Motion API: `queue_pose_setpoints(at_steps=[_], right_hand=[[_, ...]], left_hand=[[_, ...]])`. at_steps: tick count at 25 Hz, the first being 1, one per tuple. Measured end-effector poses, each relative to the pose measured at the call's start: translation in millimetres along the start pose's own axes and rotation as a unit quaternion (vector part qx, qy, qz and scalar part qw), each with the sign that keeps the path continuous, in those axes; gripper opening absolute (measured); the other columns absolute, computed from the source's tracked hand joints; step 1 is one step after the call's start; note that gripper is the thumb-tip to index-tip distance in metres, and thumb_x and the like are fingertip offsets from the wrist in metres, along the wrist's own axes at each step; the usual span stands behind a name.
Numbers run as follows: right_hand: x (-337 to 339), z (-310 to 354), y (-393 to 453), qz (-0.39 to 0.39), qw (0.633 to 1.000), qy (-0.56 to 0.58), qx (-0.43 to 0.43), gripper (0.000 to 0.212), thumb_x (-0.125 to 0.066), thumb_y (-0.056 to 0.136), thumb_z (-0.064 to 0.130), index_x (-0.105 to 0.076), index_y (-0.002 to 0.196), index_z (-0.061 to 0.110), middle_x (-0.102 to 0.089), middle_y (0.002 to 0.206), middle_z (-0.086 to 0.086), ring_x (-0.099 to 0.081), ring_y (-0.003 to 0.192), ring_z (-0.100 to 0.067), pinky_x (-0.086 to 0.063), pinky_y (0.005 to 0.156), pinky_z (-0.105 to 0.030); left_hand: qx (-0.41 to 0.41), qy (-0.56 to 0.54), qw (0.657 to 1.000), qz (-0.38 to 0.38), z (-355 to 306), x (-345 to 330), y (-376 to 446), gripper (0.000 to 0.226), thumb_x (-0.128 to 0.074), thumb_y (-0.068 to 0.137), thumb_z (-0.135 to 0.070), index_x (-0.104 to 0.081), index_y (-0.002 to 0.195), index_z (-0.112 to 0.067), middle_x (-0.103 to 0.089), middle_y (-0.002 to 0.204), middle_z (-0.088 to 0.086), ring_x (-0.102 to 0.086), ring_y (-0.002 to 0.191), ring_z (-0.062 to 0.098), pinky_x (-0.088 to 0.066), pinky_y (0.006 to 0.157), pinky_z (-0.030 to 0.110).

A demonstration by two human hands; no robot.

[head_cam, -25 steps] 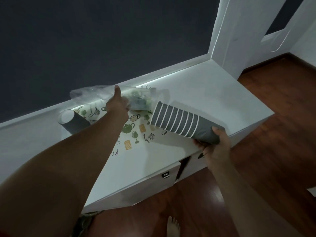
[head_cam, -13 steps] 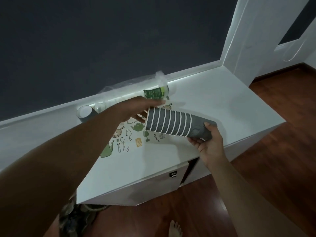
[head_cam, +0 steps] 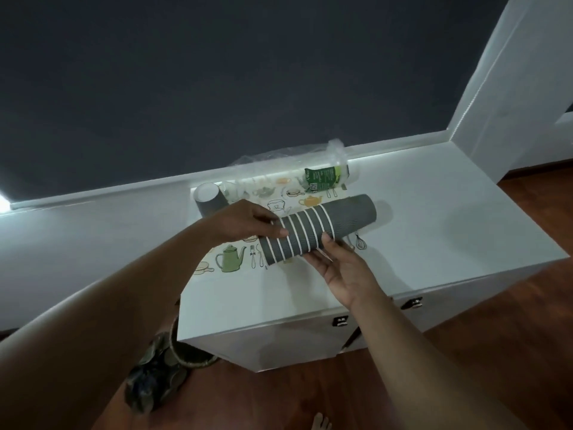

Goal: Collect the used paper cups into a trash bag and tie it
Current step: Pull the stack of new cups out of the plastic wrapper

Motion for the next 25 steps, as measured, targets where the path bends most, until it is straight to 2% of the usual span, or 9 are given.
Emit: queue_pose_setpoints(at_steps=[2, 5, 7, 10, 13, 15, 18, 22, 25], right_hand=[[-17.6, -4.2, 7.8, 0.021, 0.999, -0.043, 0.01, 0.053, -0.07, 0.079, 0.008, -0.056, 0.13, 0.002, -0.069, 0.121, -0.011, -0.066, 0.111, -0.025, -0.053, 0.098, -0.04], [-52.1, -7.3, 22.7, 0.056, 0.992, -0.106, 0.033, 0.054, -0.073, 0.074, 0.003, -0.059, 0.126, 0.003, -0.068, 0.123, -0.009, -0.065, 0.114, -0.023, -0.054, 0.096, -0.032], [-77.8, -5.3, 37.9, 0.067, 0.98, -0.181, 0.05, 0.051, -0.076, 0.076, 0.0, -0.061, 0.124, 0.006, -0.07, 0.122, -0.007, -0.065, 0.115, -0.022, -0.052, 0.098, -0.032], [-125.1, -2.4, 61.4, 0.095, 0.943, -0.306, 0.089, 0.057, -0.085, 0.069, 0.013, -0.064, 0.121, 0.02, -0.07, 0.121, 0.004, -0.064, 0.115, -0.013, -0.047, 0.101, -0.036], [-175.4, 2.1, 81.5, 0.116, 0.912, -0.364, 0.146, 0.058, -0.085, 0.07, 0.009, -0.063, 0.122, 0.022, -0.071, 0.118, 0.007, -0.066, 0.111, -0.011, -0.051, 0.099, -0.037], [-201.3, 6.1, 89.6, 0.128, 0.899, -0.384, 0.168, 0.061, -0.083, 0.07, 0.005, -0.062, 0.126, 0.02, -0.071, 0.118, 0.005, -0.067, 0.11, -0.013, -0.053, 0.097, -0.04], [-227.9, -2.7, 106.0, 0.147, 0.889, -0.399, 0.172, 0.062, -0.081, 0.07, -0.002, -0.062, 0.122, 0.025, -0.071, 0.117, 0.003, -0.067, 0.111, -0.016, -0.054, 0.096, -0.043], [-231.6, -8.0, 118.0, 0.134, 0.861, -0.459, 0.174, 0.065, -0.083, 0.07, 0.003, -0.062, 0.126, 0.027, -0.068, 0.119, 0.009, -0.07, 0.104, -0.014, -0.058, 0.088, -0.037], [-224.3, -17.4, 120.9, 0.144, 0.856, -0.474, 0.148, 0.067, -0.083, 0.072, 0.002, -0.059, 0.132, 0.019, -0.067, 0.123, 0.009, -0.071, 0.103, -0.014, -0.059, 0.084, -0.034]], left_hand=[[0.001, 0.015, 1.0, -0.004, 8.3, 13.8, -8.0, 0.075, -0.088, 0.061, -0.049, -0.067, 0.126, -0.02, -0.072, 0.115, -0.007, -0.067, 0.107, 0.01, -0.052, 0.096, 0.027], [-0.041, 0.014, 0.998, -0.052, 11.5, 41.1, -24.2, 0.058, -0.09, 0.066, -0.03, -0.071, 0.119, -0.018, -0.074, 0.104, -0.008, -0.069, 0.092, 0.003, -0.051, 0.074, 0.01], [-0.062, 0.031, 0.991, -0.119, 19.8, 61.6, -33.1, 0.054, -0.091, 0.063, -0.024, -0.074, 0.114, -0.019, -0.076, 0.101, -0.007, -0.07, 0.091, 0.008, -0.054, 0.078, 0.018], [-0.09, 0.037, 0.97, -0.224, 41.0, 91.1, -41.0, 0.055, -0.091, 0.059, -0.022, -0.074, 0.111, -0.017, -0.075, 0.101, -0.004, -0.07, 0.093, 0.014, -0.057, 0.09, 0.039], [-0.147, -0.023, 0.946, -0.287, 62.7, 120.9, -40.7, 0.054, -0.09, 0.062, -0.02, -0.072, 0.113, -0.014, -0.075, 0.101, -0.002, -0.071, 0.093, 0.017, -0.058, 0.087, 0.045], [-0.168, -0.046, 0.937, -0.303, 70.6, 136.5, -35.9, 0.058, -0.091, 0.06, -0.023, -0.071, 0.115, -0.016, -0.076, 0.103, -0.001, -0.072, 0.094, 0.018, -0.058, 0.087, 0.045], [-0.17, -0.056, 0.931, -0.317, 88.6, 156.4, -23.1, 0.061, -0.091, 0.061, -0.023, -0.069, 0.118, -0.016, -0.076, 0.104, -0.002, -0.072, 0.093, 0.016, -0.059, 0.084, 0.04], [-0.154, -0.043, 0.94, -0.301, 107.2, 155.3, -3.5, 0.046, -0.09, 0.064, -0.018, -0.073, 0.106, -0.015, -0.075, 0.089, -0.006, -0.064, 0.072, 0.008, -0.054, 0.071, 0.027], [-0.111, -0.02, 0.948, -0.297, 119.2, 146.5, 0.3, 0.045, -0.089, 0.062, -0.024, -0.075, 0.104, -0.02, -0.076, 0.089, -0.009, -0.067, 0.077, 0.007, -0.055, 0.074, 0.027]])
Point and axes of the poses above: each hand's wrist, its own y-axis towards the middle knuckle, its own x-axis out of the back of the hand, z = x × y, the point moved 5 cm from there along y, towards the middle knuckle
